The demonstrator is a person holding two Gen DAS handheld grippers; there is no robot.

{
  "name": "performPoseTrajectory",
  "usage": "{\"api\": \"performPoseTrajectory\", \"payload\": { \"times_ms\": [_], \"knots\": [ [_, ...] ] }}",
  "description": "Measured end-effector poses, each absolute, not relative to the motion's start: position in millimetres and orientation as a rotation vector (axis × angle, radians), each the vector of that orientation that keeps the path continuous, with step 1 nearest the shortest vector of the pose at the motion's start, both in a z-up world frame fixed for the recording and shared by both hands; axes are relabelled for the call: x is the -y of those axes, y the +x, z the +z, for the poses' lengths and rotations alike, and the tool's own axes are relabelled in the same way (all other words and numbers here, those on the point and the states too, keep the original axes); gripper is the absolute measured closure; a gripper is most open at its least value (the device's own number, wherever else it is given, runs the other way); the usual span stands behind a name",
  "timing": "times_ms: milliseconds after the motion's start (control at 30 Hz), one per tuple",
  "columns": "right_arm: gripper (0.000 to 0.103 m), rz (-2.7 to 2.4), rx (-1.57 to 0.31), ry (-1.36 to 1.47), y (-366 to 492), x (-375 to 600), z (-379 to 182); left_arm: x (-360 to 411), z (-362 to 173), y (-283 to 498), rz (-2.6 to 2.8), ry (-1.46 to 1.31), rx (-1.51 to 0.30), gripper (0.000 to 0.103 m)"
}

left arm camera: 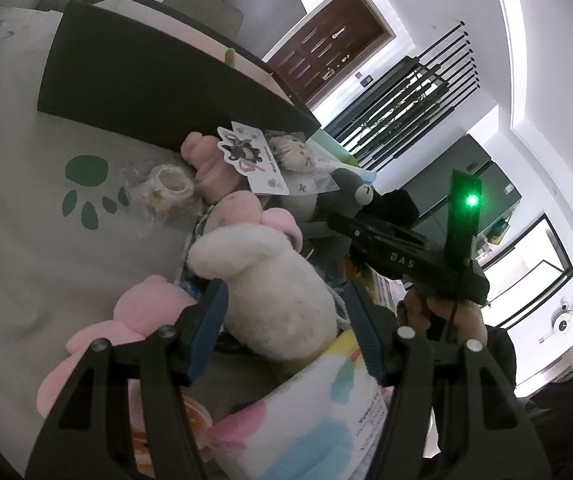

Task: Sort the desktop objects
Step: 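Lower the open right tool toward the white braided keychain in the pile, then close the right tool on the white braided keychain strap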

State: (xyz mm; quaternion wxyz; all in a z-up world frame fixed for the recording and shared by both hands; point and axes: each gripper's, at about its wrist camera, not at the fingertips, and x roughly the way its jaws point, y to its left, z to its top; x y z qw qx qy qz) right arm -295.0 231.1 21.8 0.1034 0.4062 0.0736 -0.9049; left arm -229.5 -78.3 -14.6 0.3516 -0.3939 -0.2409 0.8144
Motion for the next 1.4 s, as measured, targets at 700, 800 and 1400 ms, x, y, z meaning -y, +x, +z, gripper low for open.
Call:
{"api": "performPoseTrajectory", "payload": {
  "times_ms": [700,800,1400],
  "knots": [
    [0.044,-2.152,-0.058,1.165,-252,-207,29,71,-20,-243,2.073,-1.086,0.617,0.033],
    [0.044,-2.167,-0.059,1.188,-253,-207,22,71,-18,-243,2.076,-1.089,0.613,0.033],
    [0.046,-2.242,-0.254,1.304,-269,-199,-17,66,-20,-245,2.077,-1.107,0.598,0.033]
  ]
}}
